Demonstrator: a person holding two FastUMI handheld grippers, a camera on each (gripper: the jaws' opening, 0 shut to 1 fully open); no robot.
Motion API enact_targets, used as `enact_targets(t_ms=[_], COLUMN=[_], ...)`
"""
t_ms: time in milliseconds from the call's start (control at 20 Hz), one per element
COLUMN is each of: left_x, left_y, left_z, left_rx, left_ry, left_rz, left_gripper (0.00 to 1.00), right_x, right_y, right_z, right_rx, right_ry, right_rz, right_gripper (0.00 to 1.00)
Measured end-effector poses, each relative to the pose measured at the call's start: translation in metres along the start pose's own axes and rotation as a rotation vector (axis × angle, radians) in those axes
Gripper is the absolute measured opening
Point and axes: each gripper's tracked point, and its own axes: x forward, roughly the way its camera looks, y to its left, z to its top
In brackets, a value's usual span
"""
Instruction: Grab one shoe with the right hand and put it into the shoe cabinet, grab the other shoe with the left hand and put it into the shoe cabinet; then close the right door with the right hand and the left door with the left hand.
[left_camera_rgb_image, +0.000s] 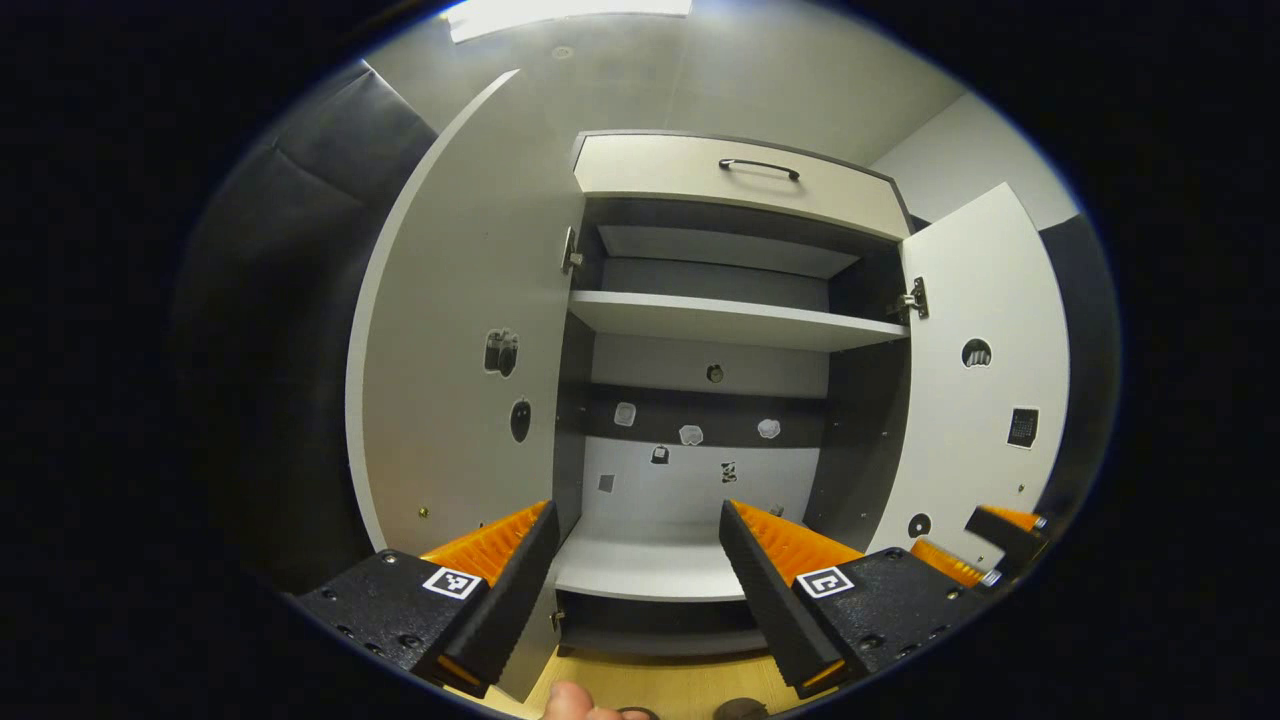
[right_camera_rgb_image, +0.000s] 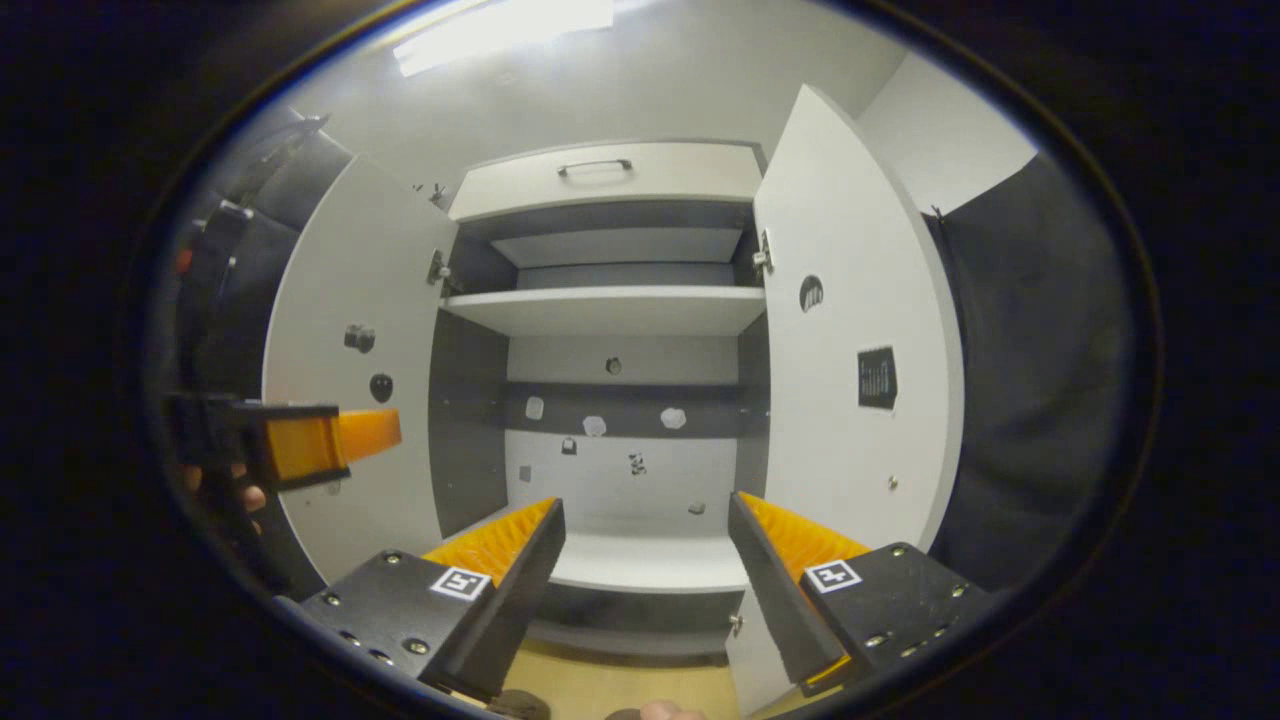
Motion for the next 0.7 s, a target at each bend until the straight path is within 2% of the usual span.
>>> enact_targets(t_ms=[50, 100, 150, 200, 250, 300, 350, 500, 700], left_x=[0.001, 0.002, 0.002, 0.002, 0.002, 0.003, 0.003, 0.003, 0.001], left_y=[0.001, 0.002, 0.002, 0.003, 0.004, 0.005, 0.006, 0.01, 0.018], left_z=[0.0, 0.001, 0.001, 0.001, 0.001, 0.002, 0.002, 0.004, 0.003], left_rx=[0.001, 0.004, 0.007, 0.011, 0.015, 0.018, 0.019, 0.022, 0.036], left_ry=[-0.002, -0.003, -0.005, -0.006, -0.007, -0.008, -0.011, -0.016, -0.009], left_rz=[0.001, 0.001, 0.003, 0.004, 0.006, 0.007, 0.01, 0.02, 0.038], left_gripper=[0.98, 0.98, 0.98, 0.98, 0.99, 0.99, 0.99, 0.98, 0.99], right_x=[0.0, -0.002, -0.003, -0.006, -0.009, -0.013, -0.018, -0.04, -0.079], right_y=[0.0, 0.0, 0.001, 0.001, 0.003, 0.004, 0.006, 0.012, 0.024], right_z=[-0.022, -0.045, -0.069, -0.092, -0.115, -0.139, -0.168, -0.253, -0.346], right_rx=[-0.011, -0.025, -0.038, -0.047, -0.052, -0.056, -0.063, -0.091, -0.052], right_ry=[0.041, 0.085, 0.133, 0.178, 0.222, 0.271, 0.334, 0.535, 0.738], right_rz=[0.001, 0.001, 0.003, 0.008, 0.015, 0.025, 0.036, 0.083, 0.149], right_gripper=[0.94, 0.98, 0.98, 0.94, 0.99, 0.94, 0.99, 0.99, 0.99])
